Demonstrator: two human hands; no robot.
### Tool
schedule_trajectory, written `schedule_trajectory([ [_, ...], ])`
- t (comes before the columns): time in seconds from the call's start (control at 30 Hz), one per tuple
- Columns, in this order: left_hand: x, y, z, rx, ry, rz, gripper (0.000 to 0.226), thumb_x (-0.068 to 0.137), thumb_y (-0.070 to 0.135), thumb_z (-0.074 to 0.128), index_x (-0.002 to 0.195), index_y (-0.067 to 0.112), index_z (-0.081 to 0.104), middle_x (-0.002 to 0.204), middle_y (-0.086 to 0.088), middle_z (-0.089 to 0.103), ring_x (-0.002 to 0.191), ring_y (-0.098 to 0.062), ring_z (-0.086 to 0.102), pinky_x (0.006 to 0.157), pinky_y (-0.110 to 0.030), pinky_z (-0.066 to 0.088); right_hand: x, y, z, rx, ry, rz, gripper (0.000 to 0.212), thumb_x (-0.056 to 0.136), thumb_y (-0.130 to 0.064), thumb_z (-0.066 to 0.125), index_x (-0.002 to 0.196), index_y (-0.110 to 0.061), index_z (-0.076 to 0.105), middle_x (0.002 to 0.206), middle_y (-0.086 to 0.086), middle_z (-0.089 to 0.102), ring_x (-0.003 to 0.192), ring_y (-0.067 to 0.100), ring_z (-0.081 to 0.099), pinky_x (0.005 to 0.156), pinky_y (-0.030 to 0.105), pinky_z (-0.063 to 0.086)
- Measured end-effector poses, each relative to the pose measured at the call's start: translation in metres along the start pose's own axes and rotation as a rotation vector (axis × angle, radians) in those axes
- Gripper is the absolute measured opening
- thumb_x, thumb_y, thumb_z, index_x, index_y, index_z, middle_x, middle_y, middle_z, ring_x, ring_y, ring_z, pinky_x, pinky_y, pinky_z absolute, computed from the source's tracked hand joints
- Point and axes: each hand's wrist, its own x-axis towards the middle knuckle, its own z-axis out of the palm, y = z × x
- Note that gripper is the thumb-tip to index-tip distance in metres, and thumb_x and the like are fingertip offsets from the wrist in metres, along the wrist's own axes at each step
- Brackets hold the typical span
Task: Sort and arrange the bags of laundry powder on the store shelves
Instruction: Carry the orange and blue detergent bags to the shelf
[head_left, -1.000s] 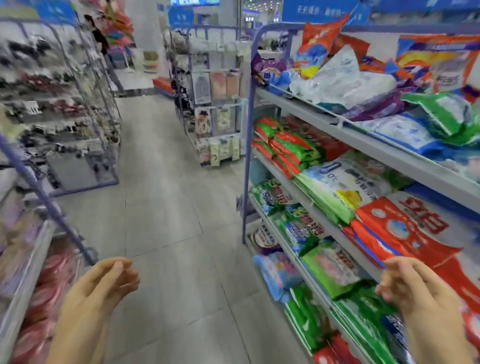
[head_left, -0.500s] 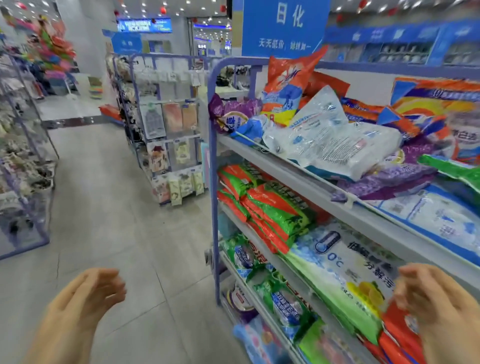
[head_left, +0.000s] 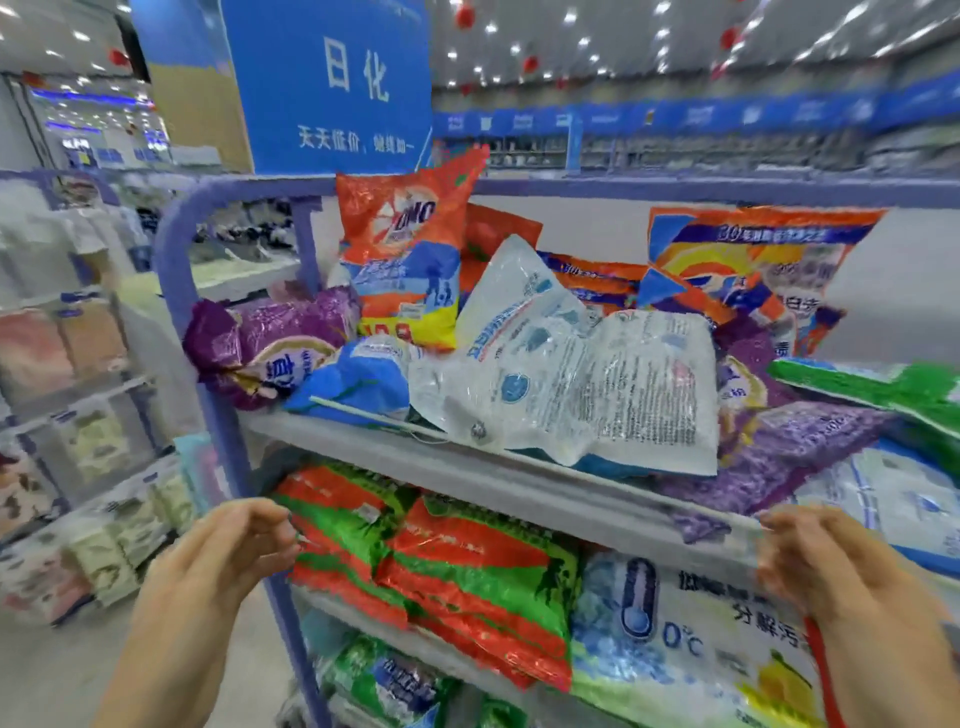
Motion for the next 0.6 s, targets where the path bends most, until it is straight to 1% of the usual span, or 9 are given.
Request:
schedule_trajectory([
  [0.07, 0.037, 0.000, -0.002, 0.010, -0.082, -0.001, 0.056, 0.100, 0.010, 0.036, 0.063, 0.025, 0.076, 0.061, 0.005, 0.070, 0.057, -0.005, 0.067, 0.057, -0.016, 0.056, 0.003, -0.012, 0.026, -0.071, 0.002, -0.072, 0.026, 0.070, -0.047, 0.057, 0.075, -0.025, 0.071, 0.058, -0.002, 0.063, 0.051, 0.005, 0.057, 0.053, 0.012, 0.050],
  [0.13, 0.069, -0.001, 0.000, 0.025, -0.150, -0.007, 0.054, 0.100, 0.010, 0.037, 0.065, 0.027, 0.075, 0.062, 0.004, 0.070, 0.058, -0.004, 0.067, 0.059, -0.013, 0.055, 0.008, -0.021, 0.048, -0.192, 0.006, -0.180, 0.019, 0.079, -0.038, 0.055, 0.075, -0.026, 0.069, 0.063, 0.000, 0.064, 0.054, 0.005, 0.057, 0.054, 0.013, 0.049],
  [0.27, 0.106, -0.007, 0.023, 0.012, -0.246, 0.077, 0.048, 0.097, 0.007, 0.043, 0.069, 0.029, 0.075, 0.065, 0.005, 0.071, 0.062, -0.003, 0.066, 0.065, -0.013, 0.055, 0.026, -0.028, 0.095, -0.749, 0.026, -0.539, 0.014, 0.090, -0.032, 0.058, 0.083, -0.022, 0.065, 0.069, -0.008, 0.066, 0.067, 0.008, 0.058, 0.062, 0.019, 0.044],
  [0.3, 0.109, -0.006, 0.031, 0.016, -0.270, 0.125, 0.045, 0.097, 0.006, 0.045, 0.071, 0.029, 0.075, 0.068, 0.006, 0.071, 0.066, -0.003, 0.066, 0.067, -0.013, 0.054, 0.032, -0.028, 0.109, -0.886, -0.006, -0.643, 0.014, 0.090, -0.029, 0.060, 0.089, -0.017, 0.068, 0.079, -0.007, 0.068, 0.073, 0.006, 0.060, 0.068, 0.018, 0.044],
  [0.37, 0.114, -0.005, 0.046, 0.054, -0.314, 0.217, 0.041, 0.096, 0.006, 0.048, 0.075, 0.030, 0.073, 0.077, 0.009, 0.072, 0.075, -0.001, 0.066, 0.071, -0.012, 0.052, 0.047, -0.025, 0.137, -1.123, -0.214, -0.742, 0.031, 0.086, -0.031, 0.061, 0.110, -0.012, 0.066, 0.109, 0.005, 0.068, 0.103, 0.018, 0.061, 0.092, 0.029, 0.044],
  [0.4, 0.116, -0.004, 0.053, 0.071, -0.339, 0.247, 0.039, 0.096, 0.006, 0.048, 0.077, 0.030, 0.072, 0.081, 0.010, 0.072, 0.079, -0.001, 0.065, 0.073, -0.012, 0.051, 0.055, -0.023, 0.150, -1.234, -0.367, -0.705, 0.044, 0.087, -0.039, 0.060, 0.124, -0.015, 0.059, 0.130, 0.006, 0.058, 0.121, 0.023, 0.051, 0.104, 0.036, 0.036],
  [0.47, 0.120, -0.004, 0.063, 0.074, -0.376, 0.246, 0.034, 0.096, 0.006, 0.049, 0.079, 0.029, 0.070, 0.084, 0.011, 0.072, 0.084, -0.004, 0.065, 0.077, -0.015, 0.051, 0.070, -0.017, 0.168, -1.426, -0.560, -0.595, 0.067, 0.087, -0.058, 0.050, 0.144, -0.026, 0.034, 0.155, 0.002, 0.024, 0.143, 0.019, 0.019, 0.116, 0.033, 0.008],
  [0.53, 0.124, -0.005, 0.070, 0.056, -0.388, 0.201, 0.028, 0.095, 0.009, 0.050, 0.082, 0.026, 0.068, 0.083, 0.010, 0.071, 0.085, -0.012, 0.063, 0.080, -0.024, 0.051, 0.086, -0.013, 0.169, -1.551, -0.634, -0.558, 0.080, 0.083, -0.069, 0.043, 0.149, -0.031, 0.019, 0.159, 0.001, 0.005, 0.146, 0.016, 0.000, 0.115, 0.030, -0.008],
  [0.6, 0.127, -0.006, 0.073, 0.032, -0.382, 0.173, 0.025, 0.095, 0.011, 0.050, 0.084, 0.024, 0.067, 0.081, 0.011, 0.071, 0.084, -0.012, 0.063, 0.079, -0.024, 0.051, 0.098, -0.013, 0.161, -1.580, -0.700, -0.555, 0.086, 0.079, -0.074, 0.044, 0.149, -0.035, 0.014, 0.159, -0.001, -0.001, 0.146, 0.014, -0.007, 0.113, 0.030, -0.013],
])
